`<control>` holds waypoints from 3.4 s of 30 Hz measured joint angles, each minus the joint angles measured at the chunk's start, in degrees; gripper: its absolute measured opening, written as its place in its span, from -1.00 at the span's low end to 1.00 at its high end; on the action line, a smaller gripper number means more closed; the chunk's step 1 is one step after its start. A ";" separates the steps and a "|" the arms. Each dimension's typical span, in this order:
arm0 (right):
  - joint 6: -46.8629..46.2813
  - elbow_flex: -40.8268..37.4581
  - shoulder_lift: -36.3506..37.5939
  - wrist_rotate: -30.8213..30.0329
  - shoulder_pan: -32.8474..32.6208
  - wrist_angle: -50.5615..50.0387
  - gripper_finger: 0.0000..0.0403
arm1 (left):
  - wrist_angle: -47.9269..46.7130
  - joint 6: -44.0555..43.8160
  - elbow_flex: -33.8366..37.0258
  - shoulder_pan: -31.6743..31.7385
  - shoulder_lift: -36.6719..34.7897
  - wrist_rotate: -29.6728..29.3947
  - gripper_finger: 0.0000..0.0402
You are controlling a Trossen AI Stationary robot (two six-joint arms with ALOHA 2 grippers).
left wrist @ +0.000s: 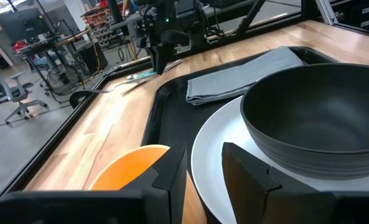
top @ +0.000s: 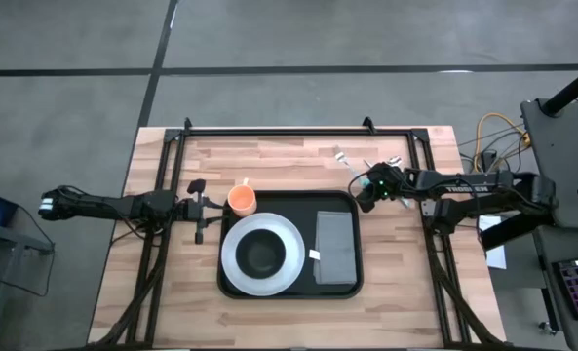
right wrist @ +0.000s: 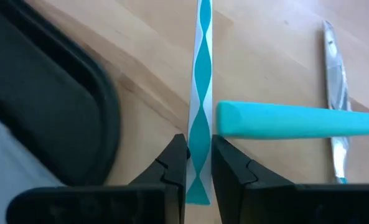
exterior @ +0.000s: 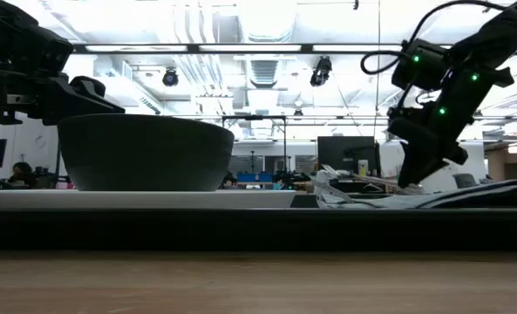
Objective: Set up tray
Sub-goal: Put the blue fork in the middle of the gray napkin
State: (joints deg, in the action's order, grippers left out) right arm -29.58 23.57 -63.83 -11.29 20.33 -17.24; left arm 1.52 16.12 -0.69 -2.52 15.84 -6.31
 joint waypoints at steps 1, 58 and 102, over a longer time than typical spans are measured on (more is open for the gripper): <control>-0.24 0.35 0.00 -0.02 -0.58 0.00 -0.81 | 0.00 0.00 0.00 -0.02 0.00 0.00 -0.58; -68.29 35.10 -32.45 -18.76 -44.98 -24.56 -0.81 | 0.00 -0.01 0.00 -0.02 0.37 0.00 -0.58; -93.37 65.98 -57.20 -15.66 -52.23 -38.20 -0.81 | 0.00 -0.02 0.00 -0.01 1.03 0.00 -0.58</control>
State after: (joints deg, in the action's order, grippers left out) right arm -122.95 89.55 -121.03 -26.95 -31.89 -55.44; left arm 1.52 16.10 -0.69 -2.54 16.86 -6.31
